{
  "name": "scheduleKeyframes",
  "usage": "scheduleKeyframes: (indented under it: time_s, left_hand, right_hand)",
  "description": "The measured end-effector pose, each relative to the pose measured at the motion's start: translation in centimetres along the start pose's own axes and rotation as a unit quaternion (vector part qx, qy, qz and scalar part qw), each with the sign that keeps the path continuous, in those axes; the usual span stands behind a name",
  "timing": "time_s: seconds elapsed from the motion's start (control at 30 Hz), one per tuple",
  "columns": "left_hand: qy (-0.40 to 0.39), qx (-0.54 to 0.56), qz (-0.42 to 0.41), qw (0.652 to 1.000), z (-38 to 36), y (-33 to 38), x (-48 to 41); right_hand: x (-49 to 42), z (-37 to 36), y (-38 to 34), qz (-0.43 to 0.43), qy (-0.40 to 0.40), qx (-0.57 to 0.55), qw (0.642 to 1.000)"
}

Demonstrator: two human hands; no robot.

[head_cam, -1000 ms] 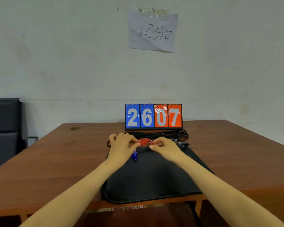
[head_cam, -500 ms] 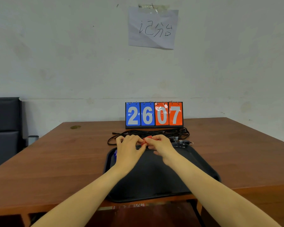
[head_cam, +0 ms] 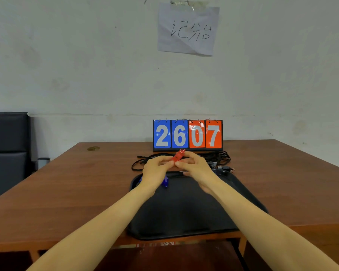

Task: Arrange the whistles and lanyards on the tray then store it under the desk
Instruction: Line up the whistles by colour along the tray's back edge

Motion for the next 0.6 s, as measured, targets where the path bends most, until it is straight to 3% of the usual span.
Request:
scheduleKeyframes:
  time_s: [0.13, 0.37, 0.53, 0.6]
  left_hand:
    - [-0.06, 0.092, 0.096, 0.989, -0.2, 0.2, 0.1]
    - [-0.053, 0.083, 0.13, 0.987, 0.1, -0.8, -0.6]
    - [-0.039, -0.095, 0.053, 0.993, 1.0, -1.1, -1.7]
    - [-0.032, -0.223, 0.0, 0.974, 1.5, -1.4, -2.4]
  right_hand:
    - [-0.3, 0.6, -0.2, 0.02, 0.013, 0.009, 1.0]
    - [-1.2, 0.5, 0.3, -0.021, 0.012, -0.017, 1.0]
    - [-2.2, -0.2, 1.6, -0.094, 0.0, 0.014, 0.995]
    - [-2.8, -0.4, 2.4, -0.113, -0.018, 0.129, 0.985]
Point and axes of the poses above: each hand's wrist, its own x-axis away from the middle knuckle, its own z-axis out of the back of the hand, y = z × x, the point moved 5 cm from there along -x, towards the middle knuckle, and after that the axes turned 5 degrees about y, right-handed, at the moved point
